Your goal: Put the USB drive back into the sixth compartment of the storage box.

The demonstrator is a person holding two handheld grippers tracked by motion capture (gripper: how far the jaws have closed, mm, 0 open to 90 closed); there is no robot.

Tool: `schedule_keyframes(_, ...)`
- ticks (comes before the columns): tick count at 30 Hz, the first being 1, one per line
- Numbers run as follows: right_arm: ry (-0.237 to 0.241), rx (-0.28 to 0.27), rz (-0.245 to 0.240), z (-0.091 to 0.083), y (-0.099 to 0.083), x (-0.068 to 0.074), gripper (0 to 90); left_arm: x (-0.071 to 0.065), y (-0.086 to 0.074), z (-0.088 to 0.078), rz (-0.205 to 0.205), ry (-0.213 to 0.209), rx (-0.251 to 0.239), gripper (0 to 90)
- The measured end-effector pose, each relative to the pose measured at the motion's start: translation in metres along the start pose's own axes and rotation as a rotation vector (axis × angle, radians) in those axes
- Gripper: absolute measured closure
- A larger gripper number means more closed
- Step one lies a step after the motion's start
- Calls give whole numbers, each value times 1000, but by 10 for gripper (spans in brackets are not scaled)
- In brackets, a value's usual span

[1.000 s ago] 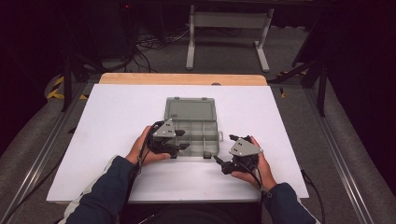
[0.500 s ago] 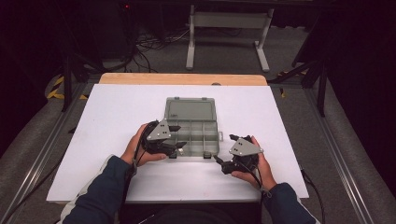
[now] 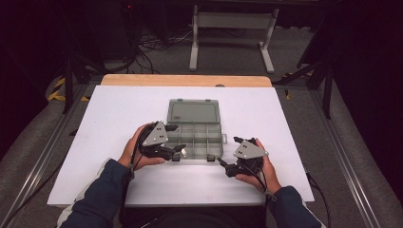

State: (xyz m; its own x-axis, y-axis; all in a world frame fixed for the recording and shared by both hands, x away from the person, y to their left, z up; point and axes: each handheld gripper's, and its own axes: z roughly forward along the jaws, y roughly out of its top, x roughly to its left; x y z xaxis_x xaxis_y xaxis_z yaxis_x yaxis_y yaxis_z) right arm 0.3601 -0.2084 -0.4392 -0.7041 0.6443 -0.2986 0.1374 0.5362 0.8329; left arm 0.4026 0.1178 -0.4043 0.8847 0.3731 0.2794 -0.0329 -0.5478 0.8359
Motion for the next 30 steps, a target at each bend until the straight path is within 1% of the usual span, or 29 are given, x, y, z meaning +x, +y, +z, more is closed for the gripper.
schedule_keyframes(2, -1, 0, -1, 0, 0, 0, 95, -1, -2, -3, 6, 10, -1, 283)
schedule_keyframes(5, -3, -1, 0, 0, 0, -1, 95, -1, -4, -6, 4, 14, -5, 272)
schedule_keyframes(12, -3, -3, 2, 0, 0, 0, 97, -2, -9, -14, 4, 39, -17, 256)
schedule_keyframes(15, -2, -3, 2, 0, 1, 0, 98, -2, -11, -17, 4, 54, -9, 250)
schedule_keyframes(19, -8, -7, 2, -1, 1, 0, 101, -4, -13, -21, 18, 73, -4, 246)
schedule_keyframes(22, -10, -8, 3, -1, 1, -1, 101, -5, -14, -24, 25, 84, -13, 245)
schedule_keyframes(23, -11, -9, 3, -1, 1, -1, 102, -6, -15, -25, 19, 85, -18, 239)
schedule_keyframes(27, -12, -10, 1, -1, 1, -1, 102, -9, -19, -28, 23, 109, -23, 224)
schedule_keyframes(30, -9, -13, 7, -1, 1, -1, 106, -10, -22, -31, 17, 116, -37, 211)
